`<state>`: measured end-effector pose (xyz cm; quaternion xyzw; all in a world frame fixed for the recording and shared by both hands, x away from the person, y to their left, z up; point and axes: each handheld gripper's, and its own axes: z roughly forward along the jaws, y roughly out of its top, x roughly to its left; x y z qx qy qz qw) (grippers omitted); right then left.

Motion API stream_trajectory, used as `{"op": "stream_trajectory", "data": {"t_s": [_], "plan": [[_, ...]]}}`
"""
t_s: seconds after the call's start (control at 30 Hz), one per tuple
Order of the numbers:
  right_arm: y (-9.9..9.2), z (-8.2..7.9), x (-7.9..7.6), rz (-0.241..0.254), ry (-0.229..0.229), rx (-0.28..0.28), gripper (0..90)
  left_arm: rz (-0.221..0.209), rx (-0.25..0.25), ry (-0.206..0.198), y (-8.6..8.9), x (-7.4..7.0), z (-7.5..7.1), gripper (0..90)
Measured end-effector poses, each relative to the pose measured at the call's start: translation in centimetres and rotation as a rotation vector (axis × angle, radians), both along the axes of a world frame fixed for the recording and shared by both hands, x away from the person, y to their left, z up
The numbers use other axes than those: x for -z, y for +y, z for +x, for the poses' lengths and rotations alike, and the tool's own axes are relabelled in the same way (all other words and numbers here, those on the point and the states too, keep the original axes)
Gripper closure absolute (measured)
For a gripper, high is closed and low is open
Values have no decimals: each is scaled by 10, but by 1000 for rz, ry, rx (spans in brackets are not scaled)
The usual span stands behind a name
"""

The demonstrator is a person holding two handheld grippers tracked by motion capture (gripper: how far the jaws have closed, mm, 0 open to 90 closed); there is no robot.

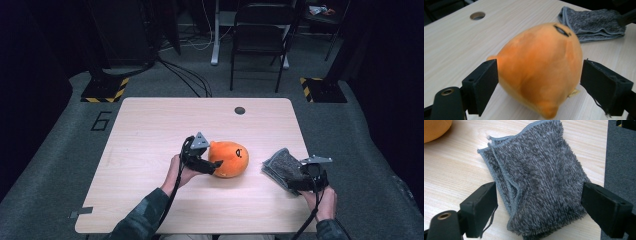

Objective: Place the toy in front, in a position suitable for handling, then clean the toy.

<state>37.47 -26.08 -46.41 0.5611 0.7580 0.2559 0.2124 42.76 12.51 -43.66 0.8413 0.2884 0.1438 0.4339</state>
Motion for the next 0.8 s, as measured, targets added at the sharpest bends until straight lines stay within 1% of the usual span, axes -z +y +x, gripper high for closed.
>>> {"op": "stream_trajectory", "data": {"t_s": [0.03,0.07,0.1,0.13,0.23,0.3,0.33,0.37,0.43,0.47,0.5,0.53,0.57,0.63,0.67,0.73,0.77,0.8], "plan": [[0,0,0,-4,-2,-5,128,-5,-3,2,3,1,-2,144],[1,-1,-1,3,-1,9,128,-3,-6,2,6,2,-4,144],[1,-1,-2,1,-1,4,129,-4,-9,1,9,3,-7,144],[1,-1,-1,-1,-4,2,129,-17,-14,-4,12,4,-10,144],[1,-2,1,0,5,7,129,13,-26,0,17,5,-14,146],[1,-2,2,-2,8,9,129,-1,-35,4,22,5,-16,150],[0,-2,2,-8,-1,-1,129,2,-42,3,22,5,-16,151],[0,-3,1,-8,-3,-2,129,-7,-46,6,23,5,-15,152],[1,-4,-1,4,-13,7,128,-14,-54,15,22,7,-16,157],[1,-4,-1,9,-19,6,127,-17,-45,15,22,7,-17,166],[1,-4,-2,14,-23,5,127,-13,-43,20,21,8,-18,175],[1,-4,-2,21,-22,6,124,-3,-45,12,20,9,-19,178],[1,-4,-2,24,-26,4,121,-6,-34,16,19,10,-20,181],[2,-2,-2,30,-27,-7,116,16,-31,20,17,13,-21,196],[3,-1,-2,40,-26,1,112,17,-24,22,16,16,-21,200],[3,3,-1,44,-31,-15,99,29,-32,24,16,21,-20,230],[4,5,-1,46,-26,-9,95,24,-33,33,15,24,-20,240],[4,7,0,44,-27,-9,92,20,-36,29,15,27,-20,248]]}}
